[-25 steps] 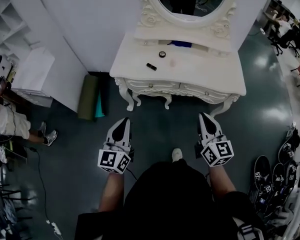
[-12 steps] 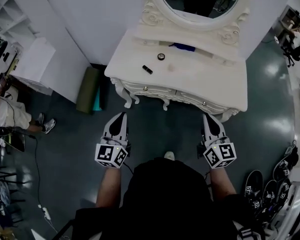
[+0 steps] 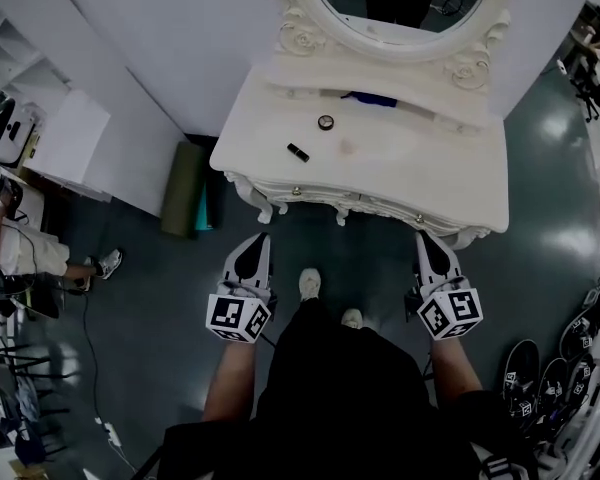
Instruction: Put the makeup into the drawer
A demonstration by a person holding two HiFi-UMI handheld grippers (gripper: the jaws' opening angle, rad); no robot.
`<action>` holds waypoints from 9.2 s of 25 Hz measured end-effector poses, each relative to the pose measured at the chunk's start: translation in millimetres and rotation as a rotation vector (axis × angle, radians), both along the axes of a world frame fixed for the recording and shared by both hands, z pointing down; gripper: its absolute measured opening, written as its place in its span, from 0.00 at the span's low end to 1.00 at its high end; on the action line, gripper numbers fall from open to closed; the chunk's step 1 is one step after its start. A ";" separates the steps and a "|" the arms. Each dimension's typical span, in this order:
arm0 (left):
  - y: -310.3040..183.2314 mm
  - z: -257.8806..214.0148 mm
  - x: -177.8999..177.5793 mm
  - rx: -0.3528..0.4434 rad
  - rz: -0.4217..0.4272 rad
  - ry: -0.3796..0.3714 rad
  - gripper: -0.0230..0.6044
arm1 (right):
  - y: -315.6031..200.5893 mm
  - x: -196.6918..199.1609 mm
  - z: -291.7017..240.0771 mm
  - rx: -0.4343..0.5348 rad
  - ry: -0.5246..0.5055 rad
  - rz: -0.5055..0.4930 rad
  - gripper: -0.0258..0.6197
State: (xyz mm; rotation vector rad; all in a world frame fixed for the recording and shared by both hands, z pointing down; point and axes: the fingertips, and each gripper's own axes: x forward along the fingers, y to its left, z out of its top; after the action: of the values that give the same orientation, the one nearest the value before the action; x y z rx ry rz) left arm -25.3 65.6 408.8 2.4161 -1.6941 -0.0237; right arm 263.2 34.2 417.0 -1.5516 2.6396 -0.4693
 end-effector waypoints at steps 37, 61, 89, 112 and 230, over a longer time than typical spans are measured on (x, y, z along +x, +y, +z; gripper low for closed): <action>-182.1 244.9 -26.3 -0.519 0.101 -0.146 0.06 | -102.1 -12.9 -12.5 -0.014 0.075 0.223 0.07; -212.8 340.9 -12.8 -0.850 0.072 -0.161 0.37 | -57.6 34.8 2.4 -0.104 0.114 0.439 0.07; -201.9 343.7 -11.8 -0.819 0.028 -0.283 0.25 | -53.1 49.2 -4.9 -0.082 0.123 0.390 0.07; -78.5 340.4 -28.9 -0.866 0.027 -0.278 0.25 | -56.6 16.8 -13.7 -0.030 0.090 0.150 0.07; -82.2 38.2 -147.8 -0.109 -0.213 -0.009 0.07 | -275.1 -156.1 151.8 -0.246 0.492 -0.271 0.29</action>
State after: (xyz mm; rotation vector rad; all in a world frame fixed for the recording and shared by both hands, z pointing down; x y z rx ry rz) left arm -173.0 -16.6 446.9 2.1531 -1.8964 0.0482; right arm 107.1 -240.8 568.8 -1.5387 3.3073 -0.4933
